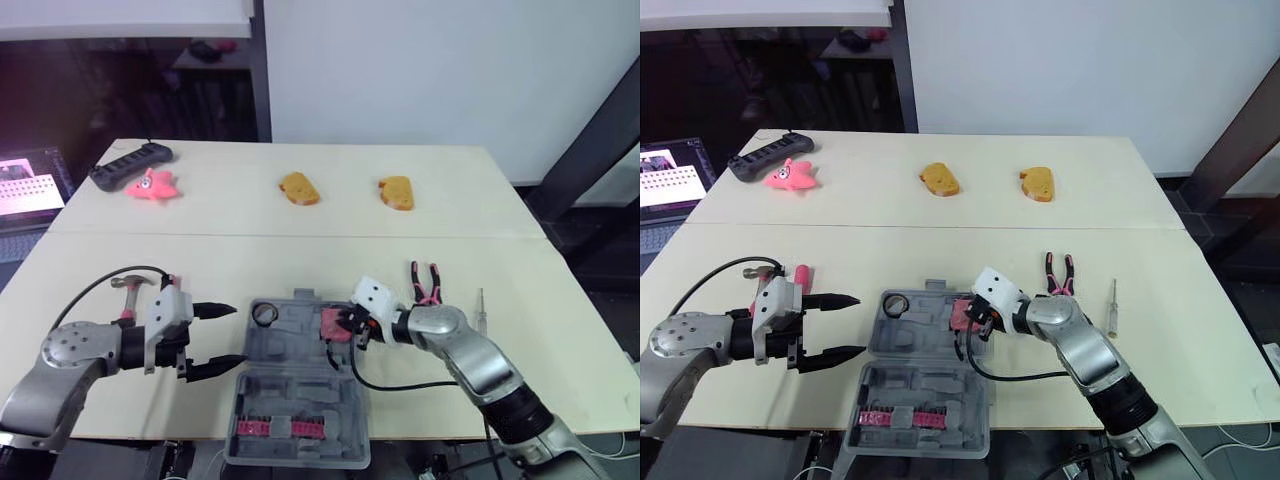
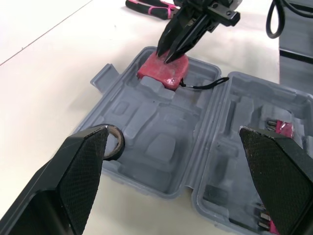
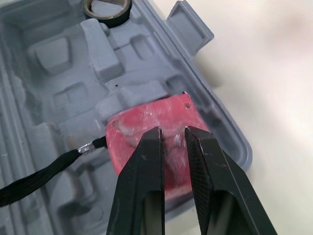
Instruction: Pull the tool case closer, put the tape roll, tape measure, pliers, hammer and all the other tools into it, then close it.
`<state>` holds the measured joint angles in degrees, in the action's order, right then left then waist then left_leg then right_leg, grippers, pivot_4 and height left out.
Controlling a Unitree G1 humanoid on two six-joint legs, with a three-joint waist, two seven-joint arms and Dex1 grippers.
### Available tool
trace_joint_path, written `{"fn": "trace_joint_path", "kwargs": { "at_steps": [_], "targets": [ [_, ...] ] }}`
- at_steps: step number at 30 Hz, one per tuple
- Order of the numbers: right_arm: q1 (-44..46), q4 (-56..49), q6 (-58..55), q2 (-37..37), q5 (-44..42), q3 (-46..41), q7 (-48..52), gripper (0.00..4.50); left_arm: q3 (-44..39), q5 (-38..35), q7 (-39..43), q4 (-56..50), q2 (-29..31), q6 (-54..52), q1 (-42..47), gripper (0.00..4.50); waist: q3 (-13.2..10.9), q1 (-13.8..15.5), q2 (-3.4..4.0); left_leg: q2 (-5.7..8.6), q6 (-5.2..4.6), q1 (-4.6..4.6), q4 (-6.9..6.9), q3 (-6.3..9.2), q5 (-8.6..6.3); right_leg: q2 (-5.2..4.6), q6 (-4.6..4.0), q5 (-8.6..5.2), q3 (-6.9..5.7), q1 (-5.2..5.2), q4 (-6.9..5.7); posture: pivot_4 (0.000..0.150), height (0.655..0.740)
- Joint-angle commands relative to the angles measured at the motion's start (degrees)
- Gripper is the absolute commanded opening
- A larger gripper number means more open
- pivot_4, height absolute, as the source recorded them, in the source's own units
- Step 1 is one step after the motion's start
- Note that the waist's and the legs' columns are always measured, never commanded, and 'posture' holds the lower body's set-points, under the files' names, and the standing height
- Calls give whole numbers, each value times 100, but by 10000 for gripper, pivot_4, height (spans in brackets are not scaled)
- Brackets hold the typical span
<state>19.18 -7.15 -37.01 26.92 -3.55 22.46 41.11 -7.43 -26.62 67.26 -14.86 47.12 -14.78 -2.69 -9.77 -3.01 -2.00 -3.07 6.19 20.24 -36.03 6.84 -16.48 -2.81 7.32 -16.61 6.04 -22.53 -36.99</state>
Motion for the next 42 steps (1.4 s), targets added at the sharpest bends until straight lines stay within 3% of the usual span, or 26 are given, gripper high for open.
{"fn": "trace_joint_path", "kwargs": {
  "at_steps": [1, 6, 14, 19, 26, 42],
  "targets": [
    [-370, 1094, -596, 116, 415, 566, -56, 7756, -50, -38, 1, -131, 67, 4, 80, 45000, 16, 51, 6, 0, 0, 0, 0, 0, 0, 0, 0, 0, 0, 0, 1, 1500, 7400],
    [-401, 1273, -1134, 113, 303, 615, -13, 7756, -51, -43, 29, -112, 87, -11, 127, 45000, 71, 71, 23, 1, 1, -7, 1, 0, 0, -1, -2, -2, 0, 16, 16, 1500, 7400],
    [-400, 340, -123, -176, -91, -1, 7, 7756, -42, -37, 57, -64, 94, -4, 163, 45000, 79, 61, 36, 1, 0, -38, 32, 0, -3, 0, -8, -10, 2, 38, 67, 1500, 7400],
    [-552, -665, 323, -72, -440, -501, 180, 7756, -23, -29, 52, -50, 69, 11, 162, 45000, 19, 50, 93, 2, 0, 30, 35, 2, -2, 0, -1, -4, 3, -3, 69, 1500, 7400],
    [-894, -1621, 393, 715, -518, -524, 643, 7756, 28, -10, 70, 18, 29, 49, 181, 45000, -33, 48, 149, 2, -1, 116, 37, 3, -1, 2, 20, 7, 2, -94, 58, 1500, 7400],
    [-644, -721, 653, 495, 59, -220, 125, 7756, 63, -5, 117, 145, 25, 147, 236, 45000, -40, 49, 147, 2, -1, 114, 1, 3, -1, 4, 10, 11, 3, -78, 56, 1500, 7400]
  ]
}}
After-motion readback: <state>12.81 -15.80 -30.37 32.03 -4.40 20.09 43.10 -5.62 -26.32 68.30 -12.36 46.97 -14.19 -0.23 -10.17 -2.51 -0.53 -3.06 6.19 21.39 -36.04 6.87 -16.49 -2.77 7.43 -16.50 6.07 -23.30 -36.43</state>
